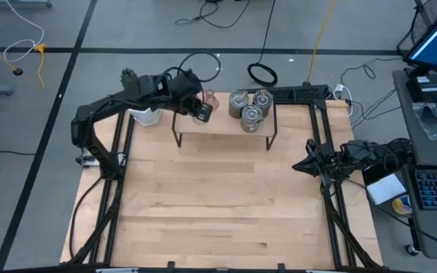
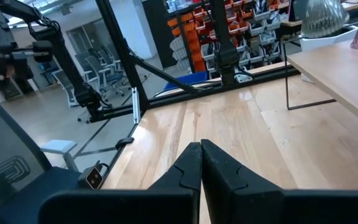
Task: Pick & Place candle stick holders
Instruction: Put the green glass candle holder on the shelf
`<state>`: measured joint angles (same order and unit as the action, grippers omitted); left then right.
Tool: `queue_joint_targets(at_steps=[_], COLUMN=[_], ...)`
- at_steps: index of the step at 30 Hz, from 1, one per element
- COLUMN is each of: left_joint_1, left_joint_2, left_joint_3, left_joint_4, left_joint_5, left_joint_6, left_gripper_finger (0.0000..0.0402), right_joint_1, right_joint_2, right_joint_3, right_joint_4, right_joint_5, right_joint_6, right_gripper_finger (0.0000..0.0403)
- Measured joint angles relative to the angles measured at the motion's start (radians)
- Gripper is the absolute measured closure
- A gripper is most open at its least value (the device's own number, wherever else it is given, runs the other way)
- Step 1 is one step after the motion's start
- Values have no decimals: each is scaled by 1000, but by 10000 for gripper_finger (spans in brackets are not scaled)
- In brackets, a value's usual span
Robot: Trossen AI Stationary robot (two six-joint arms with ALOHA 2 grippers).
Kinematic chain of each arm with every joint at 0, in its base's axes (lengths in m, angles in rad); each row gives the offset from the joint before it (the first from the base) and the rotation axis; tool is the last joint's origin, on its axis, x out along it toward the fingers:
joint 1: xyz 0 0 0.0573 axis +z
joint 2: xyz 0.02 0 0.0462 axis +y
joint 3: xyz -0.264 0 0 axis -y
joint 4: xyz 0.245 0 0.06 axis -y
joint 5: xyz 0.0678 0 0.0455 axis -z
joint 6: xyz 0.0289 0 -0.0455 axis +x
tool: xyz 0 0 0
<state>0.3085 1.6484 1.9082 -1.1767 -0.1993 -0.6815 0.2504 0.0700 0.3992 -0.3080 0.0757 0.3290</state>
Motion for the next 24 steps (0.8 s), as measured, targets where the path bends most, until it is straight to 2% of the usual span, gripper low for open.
queue_joint_targets(at_steps=[11, 24], left_joint_1=[30, 91], left_joint_2=[7, 8], left_joint_3=[-164, -171], left_joint_4=[124, 159], left_joint_5=[49, 114], left_joint_6=[-2, 31], left_gripper_finger=[387, 387], right_joint_1=[0, 0], right_joint_2=[0, 0], right_joint_3=[0, 0], right_joint_4=[0, -1], right_joint_5=[-1, -2], right_joint_6=[3, 35], right_gripper_finger=[403, 403])
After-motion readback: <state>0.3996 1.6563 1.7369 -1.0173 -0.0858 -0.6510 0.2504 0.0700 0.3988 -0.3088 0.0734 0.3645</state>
